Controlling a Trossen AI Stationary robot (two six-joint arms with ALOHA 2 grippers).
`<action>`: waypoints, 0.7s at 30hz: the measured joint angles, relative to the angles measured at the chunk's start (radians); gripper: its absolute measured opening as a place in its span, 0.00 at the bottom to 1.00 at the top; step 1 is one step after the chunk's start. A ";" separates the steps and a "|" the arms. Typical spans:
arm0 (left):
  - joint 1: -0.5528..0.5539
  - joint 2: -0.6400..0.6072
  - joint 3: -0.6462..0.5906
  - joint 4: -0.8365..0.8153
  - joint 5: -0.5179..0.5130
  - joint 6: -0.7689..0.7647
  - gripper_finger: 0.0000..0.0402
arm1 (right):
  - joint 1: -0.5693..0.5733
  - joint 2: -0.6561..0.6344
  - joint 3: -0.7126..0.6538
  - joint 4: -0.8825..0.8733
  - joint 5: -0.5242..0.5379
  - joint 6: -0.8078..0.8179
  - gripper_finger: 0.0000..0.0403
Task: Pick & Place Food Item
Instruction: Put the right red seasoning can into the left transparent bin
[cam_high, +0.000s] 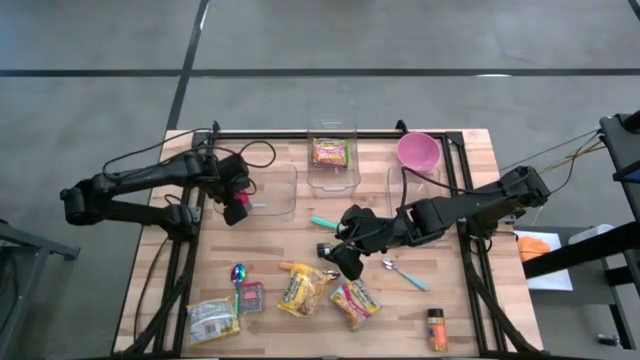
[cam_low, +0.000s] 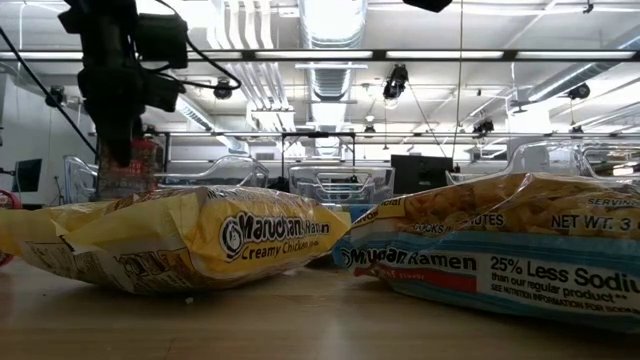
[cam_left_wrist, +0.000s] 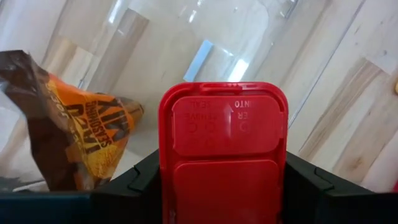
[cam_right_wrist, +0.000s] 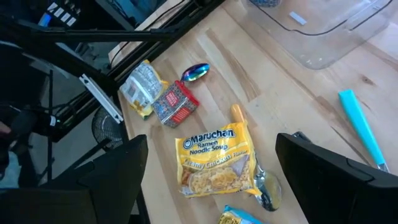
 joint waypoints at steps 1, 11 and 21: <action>0.000 0.000 0.002 -0.002 0.000 -0.005 0.53 | 0.000 0.000 0.000 0.000 0.000 0.000 0.87; -0.007 0.071 0.051 0.059 0.003 -0.109 0.53 | 0.000 0.000 0.000 0.002 0.000 -0.012 0.87; 0.002 0.335 0.230 0.147 -0.022 -0.104 0.53 | 0.000 0.000 0.000 0.003 -0.001 -0.014 0.87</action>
